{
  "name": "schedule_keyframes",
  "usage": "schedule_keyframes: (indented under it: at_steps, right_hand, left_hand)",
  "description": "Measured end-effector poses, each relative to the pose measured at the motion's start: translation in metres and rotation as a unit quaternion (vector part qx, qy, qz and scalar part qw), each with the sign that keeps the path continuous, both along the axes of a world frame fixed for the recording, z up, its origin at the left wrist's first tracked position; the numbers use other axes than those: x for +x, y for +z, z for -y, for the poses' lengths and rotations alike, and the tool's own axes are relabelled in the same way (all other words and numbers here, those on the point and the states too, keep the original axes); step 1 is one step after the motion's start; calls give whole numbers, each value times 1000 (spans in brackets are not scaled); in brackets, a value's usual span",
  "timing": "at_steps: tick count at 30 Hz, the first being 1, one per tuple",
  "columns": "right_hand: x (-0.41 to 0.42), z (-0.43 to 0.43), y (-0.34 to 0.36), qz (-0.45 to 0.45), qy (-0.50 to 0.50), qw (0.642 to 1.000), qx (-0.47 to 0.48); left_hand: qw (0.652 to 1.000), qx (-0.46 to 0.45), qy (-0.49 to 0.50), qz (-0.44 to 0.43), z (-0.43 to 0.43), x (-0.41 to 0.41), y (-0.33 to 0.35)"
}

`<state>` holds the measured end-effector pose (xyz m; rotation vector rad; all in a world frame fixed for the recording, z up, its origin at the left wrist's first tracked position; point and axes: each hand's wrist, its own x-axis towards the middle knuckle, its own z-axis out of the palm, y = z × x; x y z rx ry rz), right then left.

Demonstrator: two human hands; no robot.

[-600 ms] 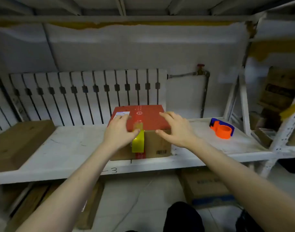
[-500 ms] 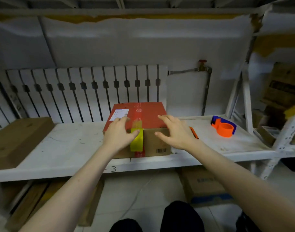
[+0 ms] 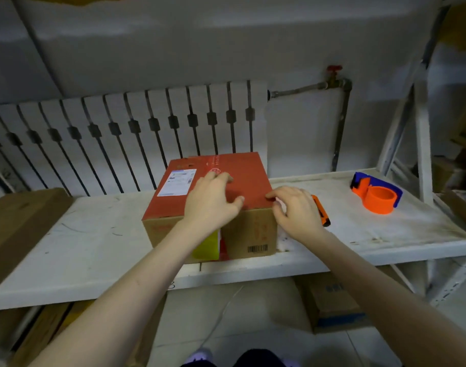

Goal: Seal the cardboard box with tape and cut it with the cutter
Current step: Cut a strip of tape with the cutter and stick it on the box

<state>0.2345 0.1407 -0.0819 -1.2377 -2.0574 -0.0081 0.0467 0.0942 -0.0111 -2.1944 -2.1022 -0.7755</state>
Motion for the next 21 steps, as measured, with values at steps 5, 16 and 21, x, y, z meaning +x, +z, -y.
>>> schedule_keyframes:
  at_steps: [5,16,21]
  right_hand:
    - [57,-57,-43,-80,-195,967,-143]
    - [78,-133,-93,16,-333,868,-367]
    - [76,-124,-84,-232,-251,860,-379]
  left_hand:
    - [994,-84,-39,-62,-55,38,-3]
    - [984,-136,-33,-105,-104,61,-19]
    - [985,-134,-40,-105,-101,61,-18]
